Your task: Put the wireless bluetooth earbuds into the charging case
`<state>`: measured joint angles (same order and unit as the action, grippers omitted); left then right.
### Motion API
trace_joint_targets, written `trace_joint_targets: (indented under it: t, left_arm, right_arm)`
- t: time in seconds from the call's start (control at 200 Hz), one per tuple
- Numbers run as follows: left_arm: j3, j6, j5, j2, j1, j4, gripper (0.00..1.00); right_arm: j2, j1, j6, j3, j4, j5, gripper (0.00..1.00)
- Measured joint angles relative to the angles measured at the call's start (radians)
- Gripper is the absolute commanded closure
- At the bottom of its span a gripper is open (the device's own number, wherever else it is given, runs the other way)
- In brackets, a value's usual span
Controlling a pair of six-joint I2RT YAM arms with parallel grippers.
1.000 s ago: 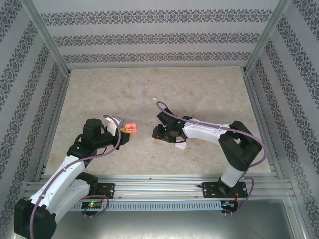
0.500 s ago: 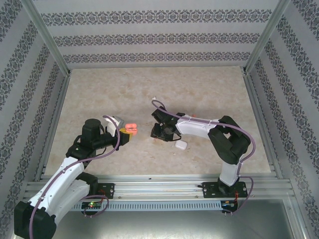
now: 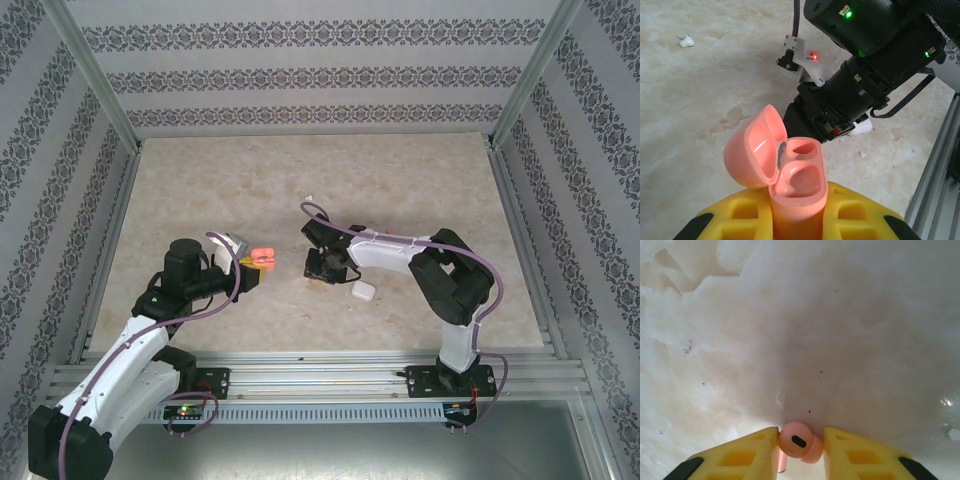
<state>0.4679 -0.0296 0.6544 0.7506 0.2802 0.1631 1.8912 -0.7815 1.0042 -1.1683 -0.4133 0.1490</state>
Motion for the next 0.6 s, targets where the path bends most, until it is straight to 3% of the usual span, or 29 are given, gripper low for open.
trace_joint_targets:
  t: [0.365,0.6]
  left_arm:
    - [0.000,0.001,0.002,-0.006,0.000,0.000,1.00]
    - [-0.014,0.003,0.062,-0.014,0.000,-0.066,1.00]
  right_arm:
    - [0.009,0.006,-0.083,-0.022,-0.005,-0.002,0.82]
    - [-0.042,0.007,-0.203,-0.023,-0.021,-0.061,0.83]
